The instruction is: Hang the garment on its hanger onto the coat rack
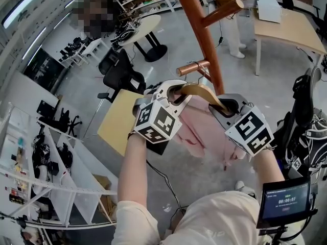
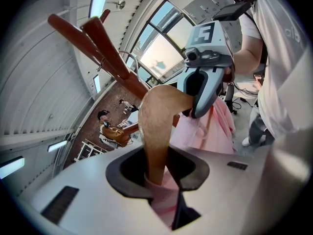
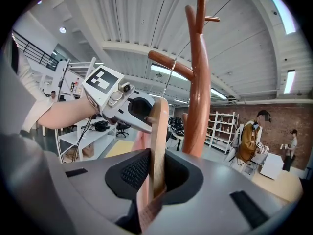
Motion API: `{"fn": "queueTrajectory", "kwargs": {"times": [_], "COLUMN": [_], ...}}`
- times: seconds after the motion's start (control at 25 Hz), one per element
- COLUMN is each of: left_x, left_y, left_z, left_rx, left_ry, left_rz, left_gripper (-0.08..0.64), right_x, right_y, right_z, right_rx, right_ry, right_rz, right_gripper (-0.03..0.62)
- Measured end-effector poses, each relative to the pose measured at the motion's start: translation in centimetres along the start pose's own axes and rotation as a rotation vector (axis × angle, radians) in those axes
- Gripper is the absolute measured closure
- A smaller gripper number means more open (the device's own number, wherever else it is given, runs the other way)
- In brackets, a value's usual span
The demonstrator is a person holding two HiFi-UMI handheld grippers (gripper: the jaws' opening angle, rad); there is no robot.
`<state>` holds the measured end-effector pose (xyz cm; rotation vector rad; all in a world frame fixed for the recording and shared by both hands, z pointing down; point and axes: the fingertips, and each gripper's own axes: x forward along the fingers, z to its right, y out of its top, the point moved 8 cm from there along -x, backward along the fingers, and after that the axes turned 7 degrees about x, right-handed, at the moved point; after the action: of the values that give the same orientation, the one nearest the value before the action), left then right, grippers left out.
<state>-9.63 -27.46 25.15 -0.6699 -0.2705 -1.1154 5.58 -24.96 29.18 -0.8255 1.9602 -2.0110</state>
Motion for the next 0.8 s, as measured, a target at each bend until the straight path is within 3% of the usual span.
{"fn": "queueTrajectory", "kwargs": {"times": [0.4,0.64,0.72,0.8], "left_x": [3.2,5.3,6.1,6.9], "left_y": [0.9,1.8,1.9,1.7], "left_z": [0.2,-0.1,0.1,0.6], "left_rx": [-0.002,-0.015,0.015,0.101], "left_ry": [-0.019,-0.012,0.004,0.043], "left_rz": [0.027,0.034,-0.004,-0.08], "left_gripper": [0.454,0.454,0.456,0.486], "right_x": [-0.7,-1.5,-1.5,-1.4], "right_y": [-1.6,-2.0,-2.1,-2.2], "right_z": [2.1,3.4,3.4,3.2], "right_rx": [0.046,0.009,-0.01,-0.022], "right_ry": [-0.04,-0.079,-0.082,-0.082], "right_rz": [-0.017,-0.044,-0.051,-0.054], "right_gripper": [0.52,0.52,0.52,0.52]}}
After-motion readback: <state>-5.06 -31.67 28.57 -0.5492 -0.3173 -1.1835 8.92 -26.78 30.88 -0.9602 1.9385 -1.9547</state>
